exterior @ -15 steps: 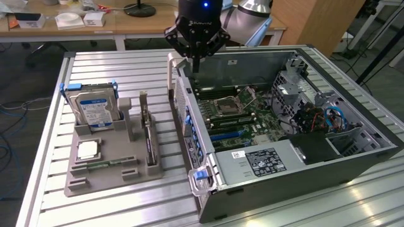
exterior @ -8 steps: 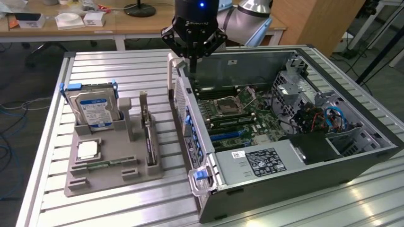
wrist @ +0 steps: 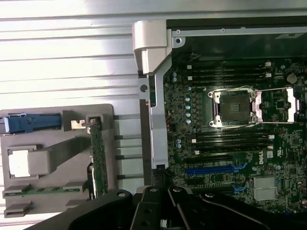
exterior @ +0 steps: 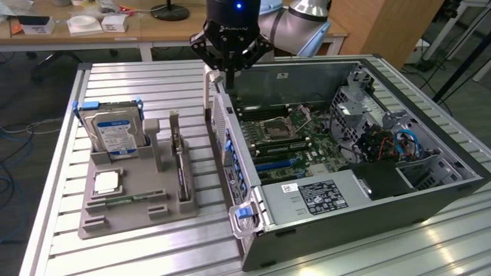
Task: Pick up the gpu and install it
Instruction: 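Reach for the gpu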
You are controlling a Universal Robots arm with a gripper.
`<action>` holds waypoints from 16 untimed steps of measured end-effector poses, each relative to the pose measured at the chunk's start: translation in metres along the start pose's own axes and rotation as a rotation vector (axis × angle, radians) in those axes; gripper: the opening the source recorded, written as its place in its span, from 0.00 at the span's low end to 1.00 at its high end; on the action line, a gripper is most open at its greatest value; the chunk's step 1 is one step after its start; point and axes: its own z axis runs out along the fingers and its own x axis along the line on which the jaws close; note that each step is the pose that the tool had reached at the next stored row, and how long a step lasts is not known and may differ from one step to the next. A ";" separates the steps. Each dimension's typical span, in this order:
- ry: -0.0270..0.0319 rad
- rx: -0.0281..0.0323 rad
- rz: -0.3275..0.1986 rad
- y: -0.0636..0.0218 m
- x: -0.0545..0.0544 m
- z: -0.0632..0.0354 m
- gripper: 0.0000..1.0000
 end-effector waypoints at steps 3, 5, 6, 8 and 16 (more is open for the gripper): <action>0.0000 0.0000 0.000 -0.0003 0.004 0.0000 0.11; 0.0000 0.0000 0.000 -0.0005 0.006 0.0000 0.11; 0.0000 0.0000 0.000 -0.0006 0.008 0.0000 0.11; 0.0000 -0.0001 0.000 -0.0009 0.010 -0.0001 0.11; 0.0000 0.0000 0.000 -0.0026 0.018 -0.0003 0.11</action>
